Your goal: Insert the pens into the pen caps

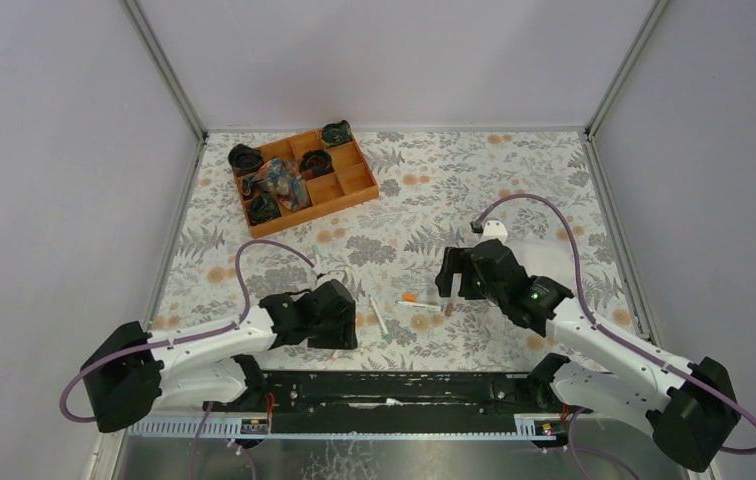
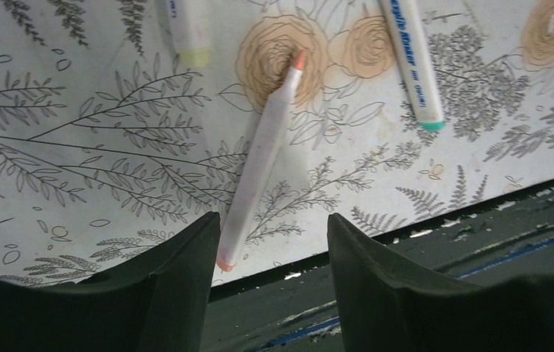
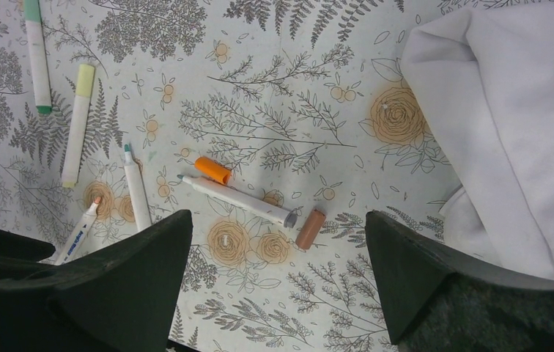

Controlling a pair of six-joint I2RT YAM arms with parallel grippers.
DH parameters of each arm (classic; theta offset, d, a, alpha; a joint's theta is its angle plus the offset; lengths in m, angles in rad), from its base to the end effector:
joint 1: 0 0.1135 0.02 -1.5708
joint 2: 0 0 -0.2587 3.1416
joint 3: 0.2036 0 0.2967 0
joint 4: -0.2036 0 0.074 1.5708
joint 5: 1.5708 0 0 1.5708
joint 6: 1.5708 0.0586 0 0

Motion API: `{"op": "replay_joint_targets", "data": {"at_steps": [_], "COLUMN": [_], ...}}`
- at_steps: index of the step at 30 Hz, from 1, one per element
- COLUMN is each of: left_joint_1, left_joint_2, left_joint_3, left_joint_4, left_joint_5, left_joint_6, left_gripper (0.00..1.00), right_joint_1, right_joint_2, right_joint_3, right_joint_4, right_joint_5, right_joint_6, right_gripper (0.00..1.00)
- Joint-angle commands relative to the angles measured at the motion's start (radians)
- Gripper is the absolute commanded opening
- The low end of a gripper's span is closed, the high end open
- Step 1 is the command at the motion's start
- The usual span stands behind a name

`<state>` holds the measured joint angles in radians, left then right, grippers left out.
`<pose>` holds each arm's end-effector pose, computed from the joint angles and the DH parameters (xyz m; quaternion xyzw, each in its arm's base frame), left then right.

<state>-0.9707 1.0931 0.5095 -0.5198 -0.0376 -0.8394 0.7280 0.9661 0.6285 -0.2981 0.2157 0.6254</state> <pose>0.1353 -0.1938 0.1148 0.0595 0.9708 -0.1708 0.1574 0.2118 0.1720 0.2088 0.0029 0.8888 0.2057 0.4095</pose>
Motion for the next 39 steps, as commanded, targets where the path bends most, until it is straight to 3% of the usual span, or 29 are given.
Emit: {"op": "replay_joint_targets", "data": {"at_steps": [1, 11, 24, 33, 39], "left_joint_1": [-0.009, -0.008, -0.007, -0.008, -0.008], "left_joint_2": [0.028, 0.157, 0.226, 0.107, 0.036], "left_joint_3": [-0.009, 0.025, 0.073, 0.081, 0.123], "left_joint_4": [-0.026, -0.057, -0.101, -0.054, -0.015], "left_joint_5": [-0.067, -0.094, -0.114, -0.125, -0.076], "left_joint_6": [-0.017, 0.013, 0.051, 0.11, 0.138], "left_gripper": [0.54, 0.42, 0.0, 0.0, 0.0], "right_joint_1": [-0.008, -0.007, -0.011, -0.043, -0.097], "right_joint_2": [-0.043, -0.094, 0.008, 0.045, 0.062], "right_joint_3": [-0.032, -0.075, 0.053, 0.022, 0.062], "right_joint_4": [0.064, 0.065, 0.002, 0.122, 0.09], "right_joint_5": [0.003, -0.043, -0.014, -0.105, -0.16], "right_joint_6": [0.01, 0.052, 0.025, -0.013, -0.067], "right_gripper": [0.93, 0.93, 0.93, 0.94, 0.94]}}
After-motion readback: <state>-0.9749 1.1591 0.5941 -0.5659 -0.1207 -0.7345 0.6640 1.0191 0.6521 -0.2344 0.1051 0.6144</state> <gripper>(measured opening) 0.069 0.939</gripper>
